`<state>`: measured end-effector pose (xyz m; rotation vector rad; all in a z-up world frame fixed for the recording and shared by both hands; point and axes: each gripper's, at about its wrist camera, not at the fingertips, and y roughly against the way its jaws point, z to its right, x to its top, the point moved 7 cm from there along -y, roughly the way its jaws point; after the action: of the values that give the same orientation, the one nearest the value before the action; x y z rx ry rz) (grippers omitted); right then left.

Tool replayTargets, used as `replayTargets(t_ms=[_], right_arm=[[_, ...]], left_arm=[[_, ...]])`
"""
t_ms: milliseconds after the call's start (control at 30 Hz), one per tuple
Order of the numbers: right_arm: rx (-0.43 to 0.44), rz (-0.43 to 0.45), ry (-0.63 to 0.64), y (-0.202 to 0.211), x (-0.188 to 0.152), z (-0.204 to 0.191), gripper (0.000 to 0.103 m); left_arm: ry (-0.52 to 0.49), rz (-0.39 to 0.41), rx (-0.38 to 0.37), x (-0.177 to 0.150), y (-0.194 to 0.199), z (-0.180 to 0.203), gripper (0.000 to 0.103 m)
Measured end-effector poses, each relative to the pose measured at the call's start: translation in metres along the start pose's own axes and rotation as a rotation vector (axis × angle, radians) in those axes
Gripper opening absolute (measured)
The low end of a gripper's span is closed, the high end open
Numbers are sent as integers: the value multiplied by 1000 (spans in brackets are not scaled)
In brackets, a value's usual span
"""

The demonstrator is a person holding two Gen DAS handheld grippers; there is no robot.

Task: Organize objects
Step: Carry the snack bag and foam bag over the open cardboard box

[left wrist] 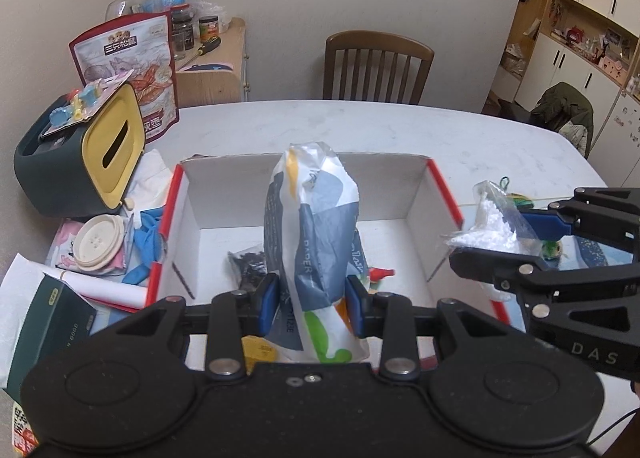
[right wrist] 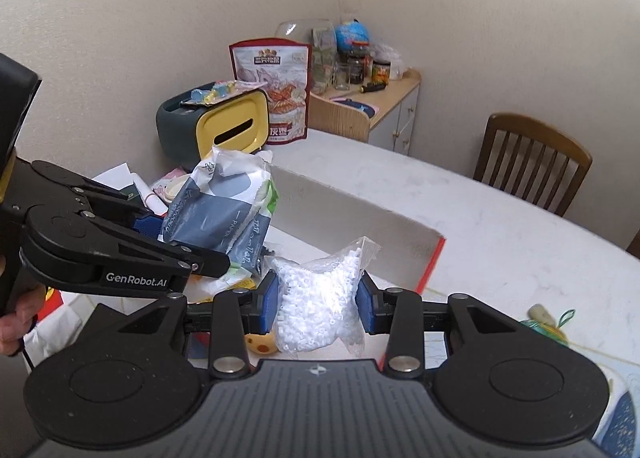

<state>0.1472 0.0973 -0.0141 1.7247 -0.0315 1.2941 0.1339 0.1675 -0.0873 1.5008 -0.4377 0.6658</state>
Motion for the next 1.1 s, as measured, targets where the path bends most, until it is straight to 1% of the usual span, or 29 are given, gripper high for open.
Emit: replayTargets(t_ms=[167, 367, 500, 600, 733, 1100], right_arm=[[-32, -18, -2, -16, 4, -3, 39], [-77, -49, -19, -40, 8, 6, 39], [-94, -74, -30, -60, 8, 13, 39], [-90, -102, -39, -76, 7, 14, 39], [-87, -123, -13, -94, 5, 10, 39], [-85, -202, 20, -131, -4, 5, 39]], left_arm=[[-8, -30, 15, 6, -14, -14, 34], [-12, -51, 53, 11, -35, -32, 34], [-15, -80, 74, 11, -51, -41, 34], [-23, -109, 74, 9, -65, -44, 34], [-55, -143, 71, 7, -79, -42, 34], [-98, -206, 58, 4, -104, -39, 34]])
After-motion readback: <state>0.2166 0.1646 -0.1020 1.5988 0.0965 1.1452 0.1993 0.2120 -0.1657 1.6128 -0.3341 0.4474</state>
